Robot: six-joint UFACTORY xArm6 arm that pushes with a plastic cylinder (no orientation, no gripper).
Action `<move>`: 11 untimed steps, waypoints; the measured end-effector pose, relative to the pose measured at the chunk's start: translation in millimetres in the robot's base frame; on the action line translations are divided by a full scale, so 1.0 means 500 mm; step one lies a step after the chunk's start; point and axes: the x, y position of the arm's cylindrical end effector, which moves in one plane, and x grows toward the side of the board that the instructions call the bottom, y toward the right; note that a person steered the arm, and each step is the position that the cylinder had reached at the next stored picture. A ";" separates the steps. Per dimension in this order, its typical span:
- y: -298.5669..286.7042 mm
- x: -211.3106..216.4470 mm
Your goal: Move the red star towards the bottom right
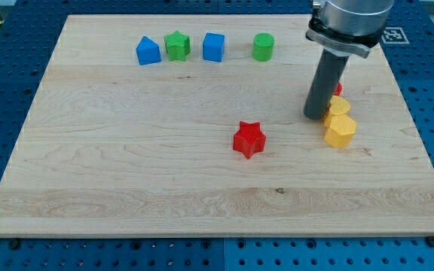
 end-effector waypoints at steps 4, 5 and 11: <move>-0.310 0.095; -0.308 0.096; -0.117 0.218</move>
